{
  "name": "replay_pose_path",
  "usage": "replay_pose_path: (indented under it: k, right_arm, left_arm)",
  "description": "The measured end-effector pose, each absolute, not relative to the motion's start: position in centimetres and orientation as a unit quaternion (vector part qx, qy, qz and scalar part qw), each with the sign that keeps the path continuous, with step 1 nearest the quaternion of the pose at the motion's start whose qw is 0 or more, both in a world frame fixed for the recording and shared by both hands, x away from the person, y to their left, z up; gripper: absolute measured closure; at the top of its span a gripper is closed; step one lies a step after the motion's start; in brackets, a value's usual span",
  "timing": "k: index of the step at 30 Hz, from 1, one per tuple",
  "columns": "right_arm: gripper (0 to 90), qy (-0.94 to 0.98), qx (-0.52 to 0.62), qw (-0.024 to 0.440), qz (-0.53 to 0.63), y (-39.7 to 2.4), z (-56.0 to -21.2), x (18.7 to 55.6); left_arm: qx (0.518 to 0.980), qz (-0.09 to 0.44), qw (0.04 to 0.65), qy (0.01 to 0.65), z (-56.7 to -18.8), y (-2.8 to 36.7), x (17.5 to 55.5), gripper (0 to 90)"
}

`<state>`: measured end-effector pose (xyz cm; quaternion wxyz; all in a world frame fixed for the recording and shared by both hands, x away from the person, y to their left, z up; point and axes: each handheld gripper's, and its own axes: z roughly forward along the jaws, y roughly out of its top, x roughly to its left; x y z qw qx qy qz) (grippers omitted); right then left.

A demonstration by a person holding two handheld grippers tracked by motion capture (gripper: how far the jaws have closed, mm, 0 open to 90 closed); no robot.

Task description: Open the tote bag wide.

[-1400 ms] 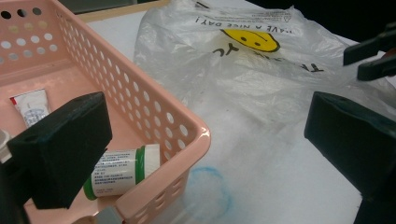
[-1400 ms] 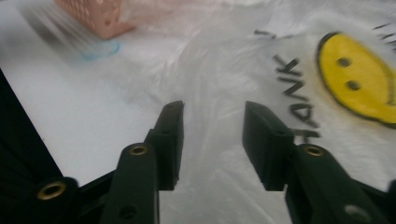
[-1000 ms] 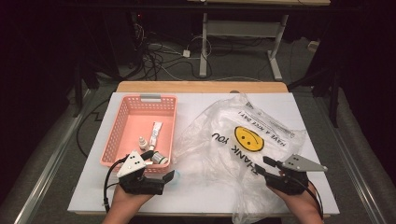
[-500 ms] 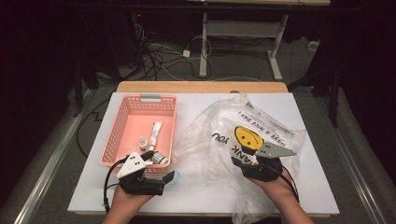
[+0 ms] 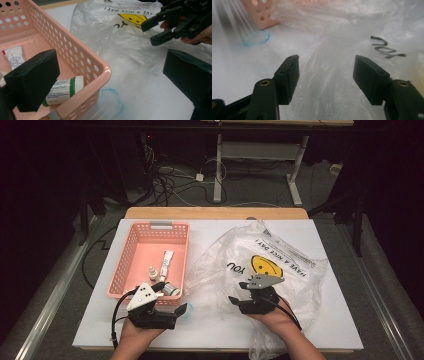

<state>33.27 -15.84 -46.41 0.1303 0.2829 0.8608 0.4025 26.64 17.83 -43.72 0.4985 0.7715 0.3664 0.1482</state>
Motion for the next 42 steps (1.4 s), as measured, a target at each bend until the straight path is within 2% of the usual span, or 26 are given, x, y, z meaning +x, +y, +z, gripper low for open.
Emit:
replay_pose_path:
  k: [6,11,15,24,30,33,42]
  right_arm:
    - [37.6,0.875,0.285,0.125,0.372,-15.6,-47.7,33.4]
    - [40.7,0.887,0.274,0.123,0.351,-15.7,-48.4,33.8]
    - [49.1,0.883,0.284,0.12,0.355,-15.9,-48.5,33.8]
    - [74.2,0.874,0.298,0.126,0.361,-16.5,-48.5,34.2]
    - [84.7,0.867,0.313,0.124,0.368,-16.8,-48.6,34.4]
    - [88.8,0.863,0.32,0.122,0.371,-17.0,-48.6,34.5]
    - [90.0,0.828,0.351,0.138,0.415,-18.5,-48.0,34.7]
  left_arm:
    - [0.774,0.148,0.497,0.363,-43.8,17.7,26.7,0.2]
    - [0.774,0.147,0.498,0.363,-43.8,17.7,26.6,0.2]
    - [0.773,0.147,0.498,0.364,-43.7,17.7,26.6,0.2]
    - [0.774,0.147,0.497,0.364,-43.8,17.7,26.7,0.2]
    - [0.773,0.147,0.498,0.364,-43.8,17.7,26.6,0.2]
    - [0.773,0.148,0.498,0.364,-43.7,17.7,26.6,0.2]
    - [0.773,0.15,0.497,0.365,-43.7,17.8,26.6,0.1]
